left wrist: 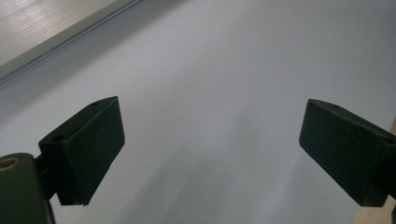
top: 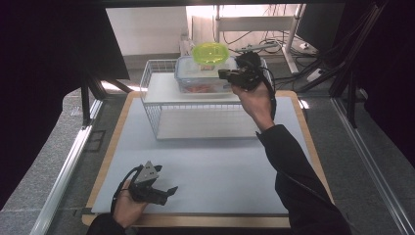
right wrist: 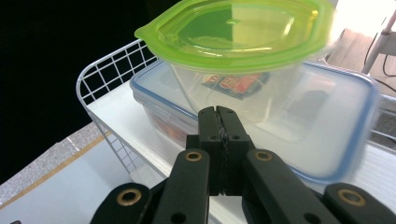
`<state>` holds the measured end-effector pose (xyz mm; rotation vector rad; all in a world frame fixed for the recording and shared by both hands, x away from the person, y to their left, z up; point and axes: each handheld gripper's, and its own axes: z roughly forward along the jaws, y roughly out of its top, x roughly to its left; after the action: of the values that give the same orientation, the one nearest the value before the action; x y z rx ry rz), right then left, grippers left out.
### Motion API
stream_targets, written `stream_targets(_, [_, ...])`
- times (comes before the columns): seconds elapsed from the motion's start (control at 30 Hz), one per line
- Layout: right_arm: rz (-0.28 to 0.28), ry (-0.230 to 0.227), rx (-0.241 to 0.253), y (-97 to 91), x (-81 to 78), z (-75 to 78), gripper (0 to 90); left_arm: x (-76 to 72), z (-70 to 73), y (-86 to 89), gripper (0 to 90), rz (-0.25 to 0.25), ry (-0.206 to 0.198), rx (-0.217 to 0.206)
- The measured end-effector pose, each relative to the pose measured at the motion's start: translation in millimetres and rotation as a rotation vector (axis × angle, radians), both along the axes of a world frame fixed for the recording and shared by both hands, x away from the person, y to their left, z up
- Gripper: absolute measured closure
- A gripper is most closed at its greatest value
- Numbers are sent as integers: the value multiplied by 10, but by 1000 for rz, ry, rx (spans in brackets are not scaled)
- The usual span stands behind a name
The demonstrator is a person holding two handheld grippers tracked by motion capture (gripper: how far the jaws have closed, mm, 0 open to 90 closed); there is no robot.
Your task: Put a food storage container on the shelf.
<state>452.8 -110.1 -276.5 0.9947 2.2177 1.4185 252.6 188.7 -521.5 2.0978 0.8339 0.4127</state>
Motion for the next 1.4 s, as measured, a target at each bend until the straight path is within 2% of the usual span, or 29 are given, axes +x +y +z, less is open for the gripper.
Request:
stream_targets(0.27, [-15,20,10,109,130,-58,900,5,-4,5,67,-5,5,2])
stream_targets(0.6, [-23,14,1,246,255,-56,900,3,-2,5,67,-5,2,2])
stream_targets(0.7, [-15,16,13,246,254,-67,898,3,-1,7,67,-4,1,1])
stream_targets(0.8, [6,1,11,227,192,-80,781,3,-2,8,67,-1,0,-6])
stream_targets(0.9, [26,-17,19,181,104,-108,527,3,-2,8,66,0,0,-5])
stream_targets(1.0, [57,-23,14,127,30,-157,371,2,-2,5,65,0,-1,-3])
stream_targets(1.13, [92,-31,-10,26,-119,-277,240,4,-4,5,64,0,2,-5])
stream_targets(1.4, [122,-46,-59,-194,-435,-543,85,9,-9,-1,51,-1,10,-13])
